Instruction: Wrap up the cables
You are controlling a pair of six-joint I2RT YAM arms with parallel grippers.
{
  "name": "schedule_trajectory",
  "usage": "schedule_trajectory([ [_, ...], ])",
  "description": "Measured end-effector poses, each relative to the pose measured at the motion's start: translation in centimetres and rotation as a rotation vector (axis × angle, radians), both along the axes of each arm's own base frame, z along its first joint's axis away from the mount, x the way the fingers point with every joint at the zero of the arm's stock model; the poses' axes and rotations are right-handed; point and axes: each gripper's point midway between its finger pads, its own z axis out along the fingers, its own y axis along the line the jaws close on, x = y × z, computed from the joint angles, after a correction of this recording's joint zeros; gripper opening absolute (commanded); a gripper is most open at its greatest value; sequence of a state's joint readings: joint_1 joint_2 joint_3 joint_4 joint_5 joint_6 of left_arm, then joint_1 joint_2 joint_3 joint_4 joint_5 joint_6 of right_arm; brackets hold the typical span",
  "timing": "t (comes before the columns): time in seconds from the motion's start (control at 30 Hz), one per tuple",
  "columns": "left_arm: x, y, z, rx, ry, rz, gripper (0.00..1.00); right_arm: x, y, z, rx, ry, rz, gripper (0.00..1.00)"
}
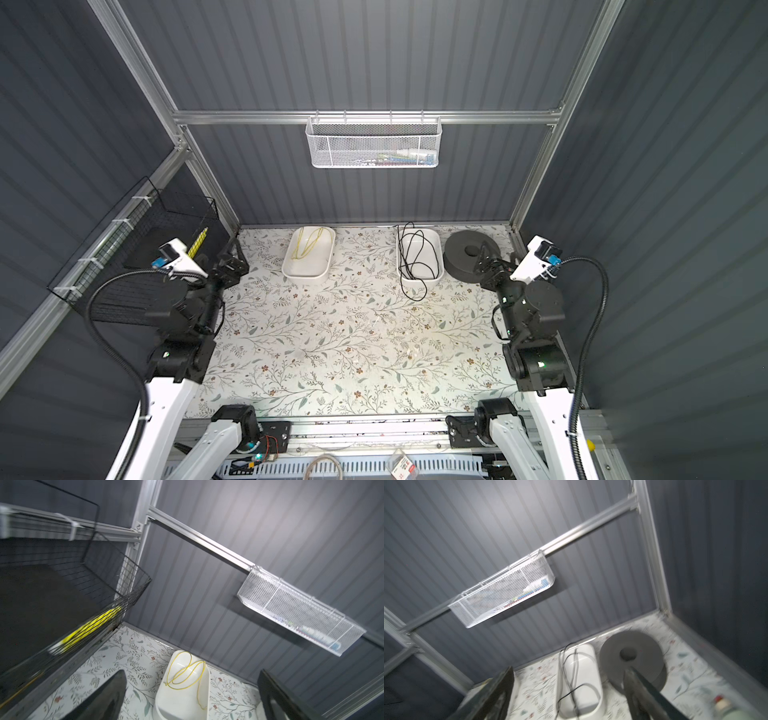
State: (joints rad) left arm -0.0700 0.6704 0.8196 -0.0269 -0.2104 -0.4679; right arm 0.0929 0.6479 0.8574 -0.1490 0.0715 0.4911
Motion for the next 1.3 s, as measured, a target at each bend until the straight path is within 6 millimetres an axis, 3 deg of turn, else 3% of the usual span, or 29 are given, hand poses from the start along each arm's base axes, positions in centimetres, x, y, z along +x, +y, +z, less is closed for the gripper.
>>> schedule_trajectory([
  [0.1,-2.4,0.2,-2.5,-0.066,0.034,0.002,0.99,0.5,0.6,-6.2,0.06,0.163,0.021,0.75],
  [0.23,-2.7,-0.4,-8.4,-0.122,0.179,-0.029,0.98,0.5,0.3,-14.3,0.129,0.364,-0.014,0.81],
  [0.33,-1.9,-1.7,-11.8,-0.154,0.271,-0.094,0.88,0.8,-0.6,-17.2,0.191,0.431,-0.066,0.85],
  [0.47,0.1,-4.8,-15.1,-0.214,0.361,-0.249,0.82,2.9,-1.5,-19.1,0.302,0.476,-0.105,0.87],
  [0.63,2.2,-8.7,-18.0,-0.303,0.435,-0.458,0.81,6.4,-2.5,-22.0,0.475,0.514,-0.128,0.79],
  [0.87,2.2,-12.0,-16.9,-0.383,0.359,-0.676,0.86,10.8,-3.2,-27.6,0.68,0.573,-0.139,0.71],
  [1.0,1.7,-13.1,-15.7,-0.39,0.314,-0.767,0.87,13.2,-3.0,-29.3,0.764,0.553,-0.112,0.65],
  [1.3,1.0,-14.4,-15.0,-0.409,0.29,-0.87,0.88,17.4,-3.1,-27.9,0.836,0.431,-0.048,0.63],
])
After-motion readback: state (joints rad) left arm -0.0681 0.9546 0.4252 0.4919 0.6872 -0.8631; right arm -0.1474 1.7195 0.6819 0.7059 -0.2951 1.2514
